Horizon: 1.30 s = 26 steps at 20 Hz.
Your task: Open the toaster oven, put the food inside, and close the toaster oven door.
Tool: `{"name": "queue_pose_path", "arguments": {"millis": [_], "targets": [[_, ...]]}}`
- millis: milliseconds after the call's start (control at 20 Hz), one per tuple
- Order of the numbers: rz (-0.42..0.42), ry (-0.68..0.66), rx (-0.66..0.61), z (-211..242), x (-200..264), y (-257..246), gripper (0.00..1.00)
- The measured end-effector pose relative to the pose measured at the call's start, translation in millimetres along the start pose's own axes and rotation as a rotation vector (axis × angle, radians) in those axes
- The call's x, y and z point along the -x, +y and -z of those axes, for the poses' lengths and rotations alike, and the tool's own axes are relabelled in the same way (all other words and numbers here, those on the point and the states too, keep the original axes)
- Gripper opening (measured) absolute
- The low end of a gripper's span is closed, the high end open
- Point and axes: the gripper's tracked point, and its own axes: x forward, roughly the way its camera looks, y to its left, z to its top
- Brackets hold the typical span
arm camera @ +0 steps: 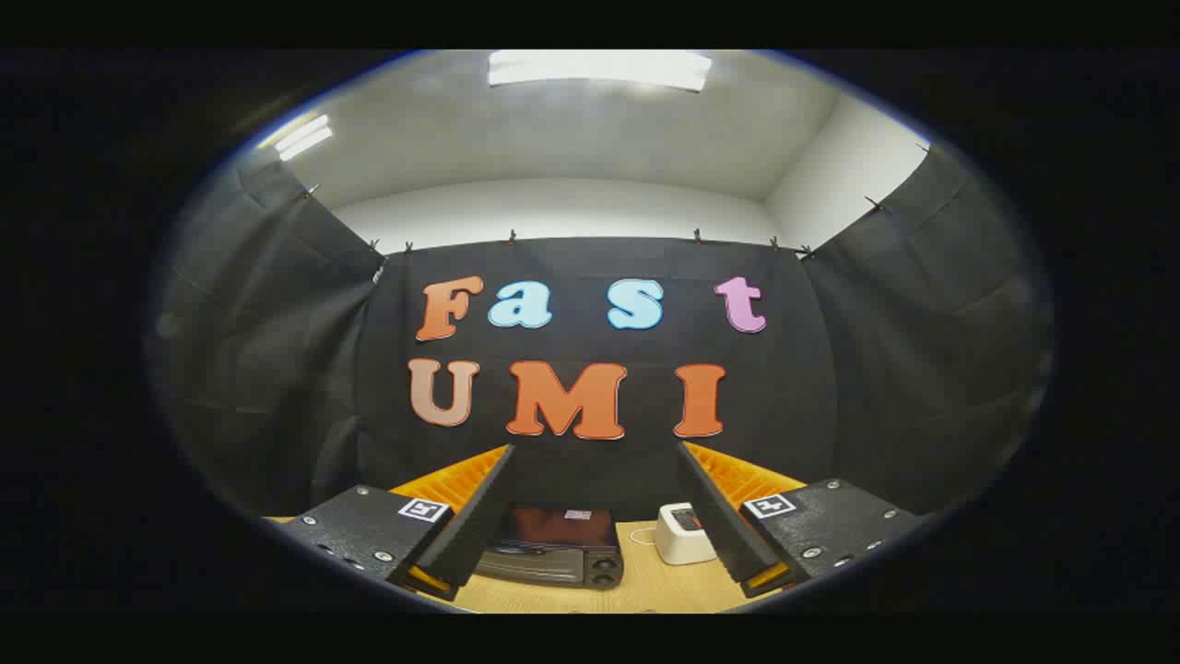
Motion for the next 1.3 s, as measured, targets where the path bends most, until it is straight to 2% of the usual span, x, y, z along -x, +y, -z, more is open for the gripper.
{"name": "queue_pose_path", "arguments": {"millis": [800, 1300], "targets": [[-0.035, 0.017, 0.014, 20.1, -5.9, 20.4, 1.00], [-0.087, 0.132, 0.005, 90.8, -27.4, 51.8, 1.00]]}}
